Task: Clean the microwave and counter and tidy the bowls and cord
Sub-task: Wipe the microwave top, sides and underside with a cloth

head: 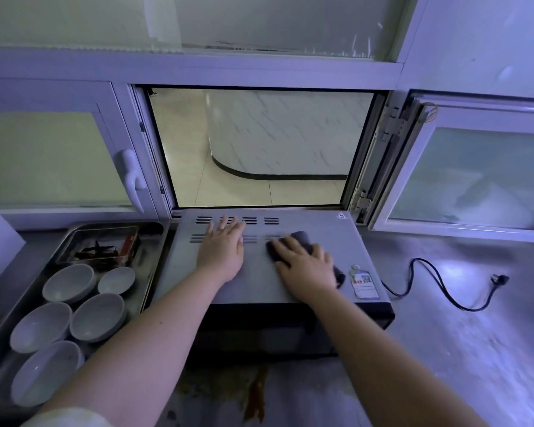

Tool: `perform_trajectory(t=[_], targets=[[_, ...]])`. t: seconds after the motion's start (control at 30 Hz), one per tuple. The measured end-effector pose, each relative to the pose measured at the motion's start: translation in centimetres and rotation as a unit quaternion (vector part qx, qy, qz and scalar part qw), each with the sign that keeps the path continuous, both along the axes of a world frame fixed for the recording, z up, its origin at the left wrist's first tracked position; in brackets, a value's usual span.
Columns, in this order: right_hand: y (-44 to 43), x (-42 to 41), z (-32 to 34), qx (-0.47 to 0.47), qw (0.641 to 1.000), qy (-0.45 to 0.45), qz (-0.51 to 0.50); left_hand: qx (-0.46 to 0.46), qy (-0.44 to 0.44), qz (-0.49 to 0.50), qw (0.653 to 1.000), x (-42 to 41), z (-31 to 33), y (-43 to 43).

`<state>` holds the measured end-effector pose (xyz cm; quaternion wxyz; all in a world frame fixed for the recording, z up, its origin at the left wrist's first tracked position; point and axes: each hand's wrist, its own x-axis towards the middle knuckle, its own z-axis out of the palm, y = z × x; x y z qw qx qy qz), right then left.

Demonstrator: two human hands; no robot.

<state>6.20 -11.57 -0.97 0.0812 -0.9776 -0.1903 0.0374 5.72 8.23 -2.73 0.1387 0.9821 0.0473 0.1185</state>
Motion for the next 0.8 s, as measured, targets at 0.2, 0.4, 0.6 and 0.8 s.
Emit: perform_trajectory(t=[0.2, 0.4, 0.6, 0.8], targets=[[-6.8, 1.3, 0.0, -0.003, 0.978, 0.015, -0.206, 0.003, 0.116, -0.025, 0.993, -2.8, -0.3, -2.7], [-2.1, -4.4, -0.5, -0.016, 0.999, -0.03, -0.012, 0.021, 0.155, 0.001, 0.988, -3.4, -0.3, -4.9], [-9.7, -2.0, -0.2, 0.021, 0.982, 0.024, -0.185, 0.051, 0.123, -0.079, 0.988, -3.8, -0.4, -6.8], [-11.5, -1.0, 0.0, 0.09, 0.967, 0.076, -0.224, 0.02, 0.138, -0.133, 0.981, -2.5, 0.1, -9.9]])
